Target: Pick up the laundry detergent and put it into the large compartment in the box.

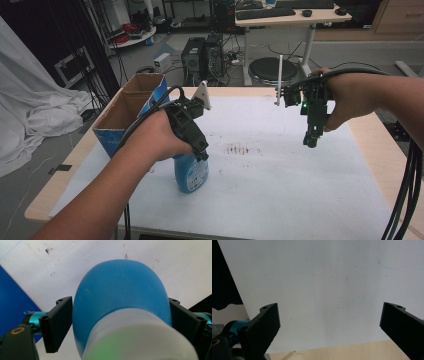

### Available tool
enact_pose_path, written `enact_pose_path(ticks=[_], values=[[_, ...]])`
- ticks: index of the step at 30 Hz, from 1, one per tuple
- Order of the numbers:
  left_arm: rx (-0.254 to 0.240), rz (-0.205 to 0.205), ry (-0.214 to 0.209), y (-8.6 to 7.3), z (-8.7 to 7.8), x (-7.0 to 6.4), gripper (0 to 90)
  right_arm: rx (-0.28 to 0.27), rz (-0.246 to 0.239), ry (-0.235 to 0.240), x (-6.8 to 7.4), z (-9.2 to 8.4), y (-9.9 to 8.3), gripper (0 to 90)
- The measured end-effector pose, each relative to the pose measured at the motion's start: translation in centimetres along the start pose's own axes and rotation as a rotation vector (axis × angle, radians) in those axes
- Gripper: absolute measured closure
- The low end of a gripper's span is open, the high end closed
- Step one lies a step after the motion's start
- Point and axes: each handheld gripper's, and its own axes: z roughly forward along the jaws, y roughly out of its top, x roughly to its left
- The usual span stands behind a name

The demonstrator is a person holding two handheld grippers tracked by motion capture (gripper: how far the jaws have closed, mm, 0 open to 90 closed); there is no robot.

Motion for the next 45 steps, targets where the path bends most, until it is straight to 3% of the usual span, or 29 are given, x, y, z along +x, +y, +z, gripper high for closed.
enact_pose_path(ticks=[3, 17, 20, 37, 45], values=[[0.005, 0.0, 0.007, 0.06, -0.01, 0.01, 19.0, -0.005, 0.003, -0.001, 0.02, -0.07, 0.05, 1.9], [0.01, 0.001, 0.021, 0.14, -0.03, -0.05, 19.7, 0.001, -0.007, -0.007, 0.1, 0.06, 0.24, 1.9], [0.01, 0.01, -0.003, 0.15, -0.13, -0.05, 32.9, 0.001, -0.007, -0.008, 0.12, 0.02, 0.23, 1.9], [0.028, 0.014, 0.003, 0.15, 0.03, 0.01, 37.4, 0.0, -0.003, -0.013, 0.12, -0.03, 0.16, 1.9], [0.03, -0.012, 0.006, 0.15, -0.03, -0.01, 40.1, 0.002, -0.005, -0.008, 0.16, 0.18, 0.3, 1.9]])
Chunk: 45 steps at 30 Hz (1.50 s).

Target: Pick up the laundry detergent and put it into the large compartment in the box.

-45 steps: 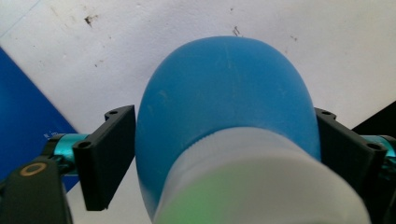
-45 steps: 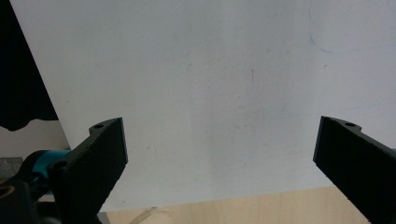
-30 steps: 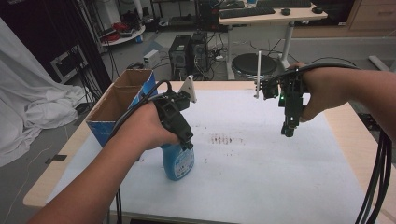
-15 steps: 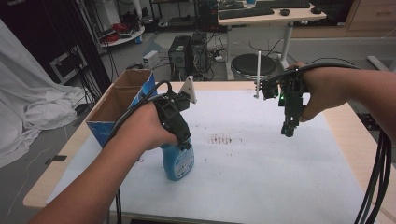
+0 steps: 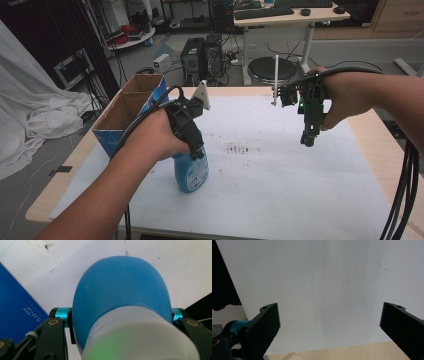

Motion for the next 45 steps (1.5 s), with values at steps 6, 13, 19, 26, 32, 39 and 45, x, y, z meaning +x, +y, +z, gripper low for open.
enact_pose_path(ticks=[6, 13, 19, 26, 32, 39, 45], values=[[0.004, 0.018, 0.006, 0.1, 0.0, -0.2, 40.4, -0.001, 0.0, 0.0, 0.0, 0.0, -0.1, 1.9], [0.011, 0.051, 0.001, 0.2, -0.7, -0.5, 40.3, -0.001, 0.002, 0.0, 0.0, 0.1, -0.2, 1.9], [0.027, 0.079, -0.016, 0.0, -1.7, -0.5, 40.3, 0.004, 0.001, 0.001, 0.0, 0.3, -0.1, 1.9], [0.053, 0.109, -0.004, 0.0, -3.7, -0.3, 40.1, 0.006, 0.0, -0.002, 0.1, 0.2, 0.0, 1.9], [0.024, 0.1, -0.019, -0.3, -6.4, 0.8, 40.1, 0.001, -0.009, -0.003, 0.2, 0.3, 0.0, 1.9], [0.023, 0.103, -0.005, -0.3, -10.0, 1.8, 40.0, 0.006, -0.022, -0.002, 0.5, 0.5, 0.2, 1.9], [0.007, 0.069, 0.016, -0.3, -13.3, 3.1, 40.0, 0.003, -0.017, -0.006, 0.7, 0.4, 0.3, 1.9]])
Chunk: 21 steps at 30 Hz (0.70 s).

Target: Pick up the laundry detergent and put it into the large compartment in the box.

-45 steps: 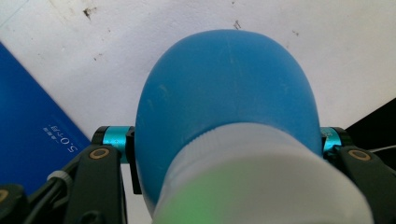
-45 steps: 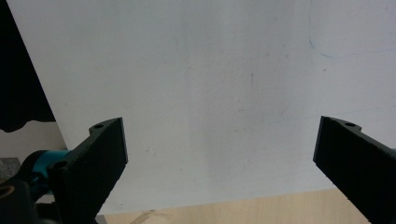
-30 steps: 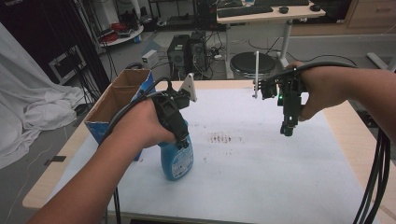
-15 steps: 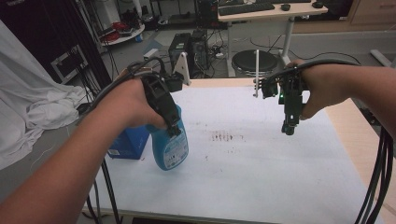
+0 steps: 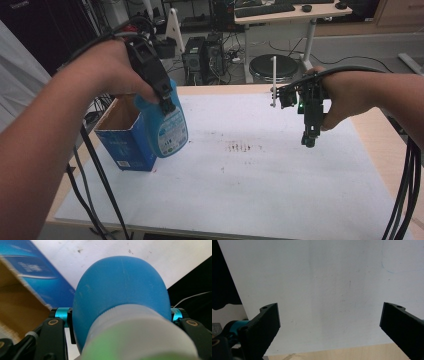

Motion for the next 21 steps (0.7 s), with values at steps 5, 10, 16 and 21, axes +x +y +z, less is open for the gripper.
enact_pose_path(ticks=[5, 10, 16, 21], values=[[-0.03, -0.033, 0.007, -0.2, -2.8, 1.1, 40.0, 0.005, -0.005, 0.002, 0.0, 0.1, 0.1, 1.9], [-0.039, -0.074, 0.004, -0.4, -5.8, 2.8, 40.0, 0.006, -0.007, 0.004, 0.0, 0.1, 0.1, 1.9], [-0.055, -0.13, 0.01, -1.3, -7.3, 4.3, 40.0, 0.007, -0.01, 0.002, 0.1, 0.1, 0.1, 1.9], [-0.05, -0.179, 0.024, -2.2, -8.4, 6.1, 40.0, -0.002, -0.001, 0.011, -0.1, 0.1, 0.1, 1.9]])
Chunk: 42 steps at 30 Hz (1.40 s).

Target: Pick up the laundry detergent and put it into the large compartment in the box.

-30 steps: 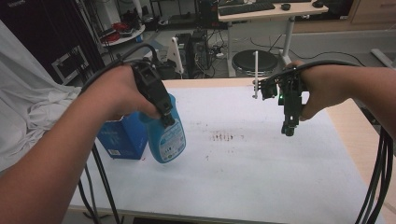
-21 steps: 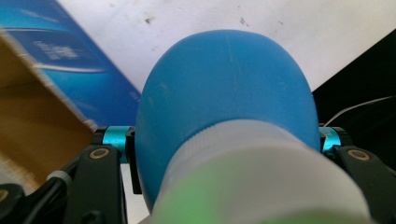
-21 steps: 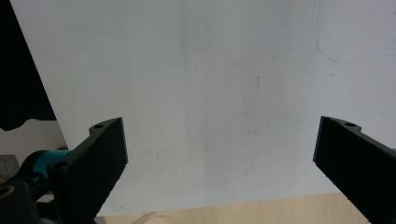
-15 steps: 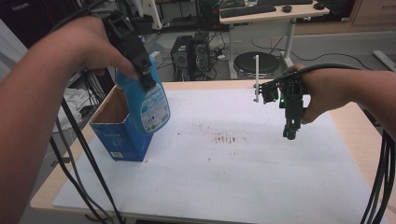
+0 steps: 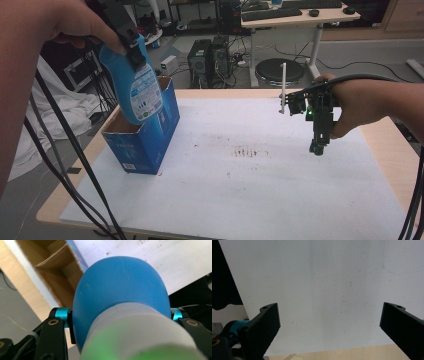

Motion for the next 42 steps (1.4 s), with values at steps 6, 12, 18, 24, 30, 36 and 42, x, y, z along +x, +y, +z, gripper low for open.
enact_pose_path(ticks=[6, 12, 18, 24, 30, 36, 42], values=[[-0.007, -0.055, 0.01, -0.7, -0.3, 1.9, 40.0, 0.006, -0.004, 0.005, 0.0, 0.0, 0.1, 1.9], [-0.005, -0.101, 0.016, -1.2, 0.1, 3.3, 40.0, 0.002, -0.006, 0.001, 0.0, -0.2, 0.3, 1.9], [0.004, -0.118, 0.018, -1.2, 1.4, 4.3, 40.0, -0.008, -0.004, 0.009, 0.0, -0.4, 0.2, 1.9], [0.018, -0.141, 0.013, -1.1, 3.6, 5.4, 40.0, 0.0, -0.005, 0.007, 0.2, -0.5, 0.3, 1.9], [-0.012, -0.143, -0.024, -1.2, 5.2, 6.4, 40.0, 0.006, -0.003, 0.008, 0.2, -0.4, 0.4, 1.9], [0.044, -0.119, 0.008, -1.3, 7.1, 6.8, 40.0, 0.004, -0.006, 0.009, 0.0, -0.3, 0.7, 1.9], [0.082, -0.118, -0.019, -1.5, 11.2, 8.1, 40.3, -0.027, -0.001, -0.001, -0.1, -1.1, 0.3, 1.9]])
